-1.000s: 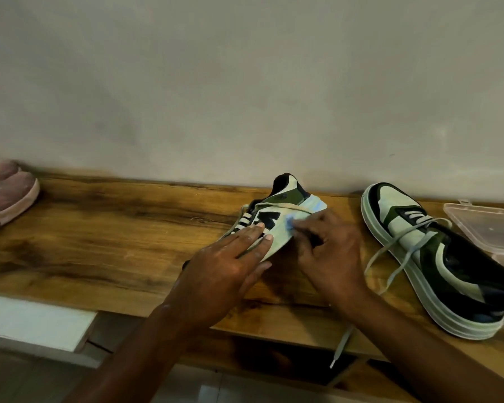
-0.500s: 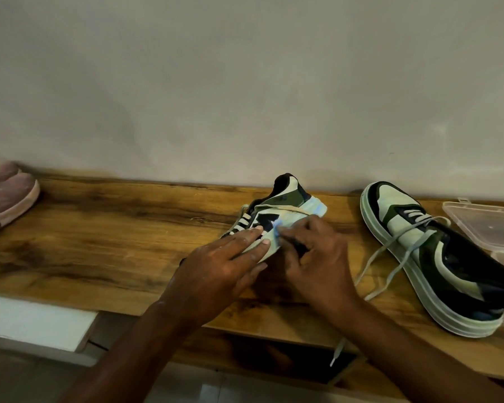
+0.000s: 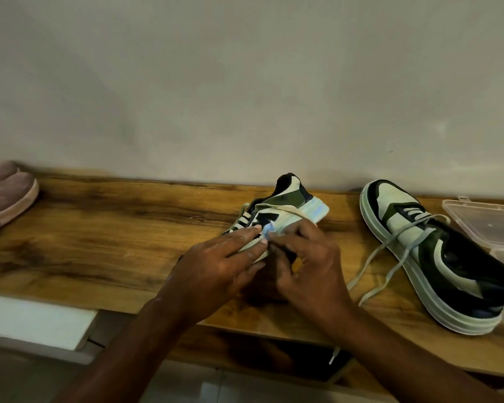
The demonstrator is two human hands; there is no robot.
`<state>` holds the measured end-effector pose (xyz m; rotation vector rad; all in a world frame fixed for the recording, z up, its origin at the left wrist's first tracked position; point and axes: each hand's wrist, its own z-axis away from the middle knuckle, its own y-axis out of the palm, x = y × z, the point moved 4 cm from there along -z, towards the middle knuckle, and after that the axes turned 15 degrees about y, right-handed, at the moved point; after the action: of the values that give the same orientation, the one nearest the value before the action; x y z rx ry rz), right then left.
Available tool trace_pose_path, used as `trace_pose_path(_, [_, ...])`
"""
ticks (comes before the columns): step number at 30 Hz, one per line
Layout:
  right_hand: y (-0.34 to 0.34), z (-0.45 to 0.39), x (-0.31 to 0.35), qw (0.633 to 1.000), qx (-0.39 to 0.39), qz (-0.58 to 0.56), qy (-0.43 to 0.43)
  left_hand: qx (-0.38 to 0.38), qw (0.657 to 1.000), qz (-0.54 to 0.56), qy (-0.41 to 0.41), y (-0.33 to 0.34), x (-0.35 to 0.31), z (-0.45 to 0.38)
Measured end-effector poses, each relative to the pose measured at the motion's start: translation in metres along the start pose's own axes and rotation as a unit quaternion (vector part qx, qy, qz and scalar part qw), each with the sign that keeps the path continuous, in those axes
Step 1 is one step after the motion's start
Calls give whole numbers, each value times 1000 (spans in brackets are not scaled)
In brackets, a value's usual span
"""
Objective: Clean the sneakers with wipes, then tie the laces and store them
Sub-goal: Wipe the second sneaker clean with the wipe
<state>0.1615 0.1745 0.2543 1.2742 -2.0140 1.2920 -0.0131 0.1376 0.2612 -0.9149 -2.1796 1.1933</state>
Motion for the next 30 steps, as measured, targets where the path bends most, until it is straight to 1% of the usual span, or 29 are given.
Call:
trace_pose_path(2, [-3,-1,3,999,35,0,-27,0,1000,4,1,0,1,1])
trace_pose_path(3, [-6,-7,-2,999,41,17,-29,-2,1000,8,1,0,1,1])
trace_pose_path(4, [-10,-14,-11,998,30,42,-23,-5,1000,11,1,0,1,2])
trace_pose_path(5, [-16,-23,-23,998,2,63,-7,-7,1000,13,2,0,1,2])
trace_pose_path(7, [-28,-41,-45,994,-59,77,50,-8,1000,15,5,1,-1,3])
trace_pose_path(9, [-29,-45,-51,989,-81,79,90,-8,1000,14,7,2,-1,3])
trace_pose_path(11, [-21,-36,-36,992,-68,71,72,-9,1000,12,6,2,-2,3])
trace_pose_path(14, [-5,-15,-8,999,-6,37,11,-4,1000,15,11,2,-2,3])
trace_pose_path(16, [-5,-18,-9,999,14,46,-5,-2,1000,15,18,1,-2,3])
trace_pose_path(19, [-17,-35,-26,996,-18,85,29,-4,999,17,27,1,-5,2])
trace_pose_path(21, [-25,-42,-34,993,-44,90,57,-5,999,20,31,1,-7,2])
trace_pose_path(24, [-27,-43,-33,990,-62,99,74,-6,999,13,32,2,-7,3])
trace_pose_path(27, [-21,-39,-26,994,-39,93,49,-5,999,9,38,4,-9,3])
trace_pose_path(30, [-14,-36,-18,996,4,93,-9,-4,999,1,50,3,-12,3])
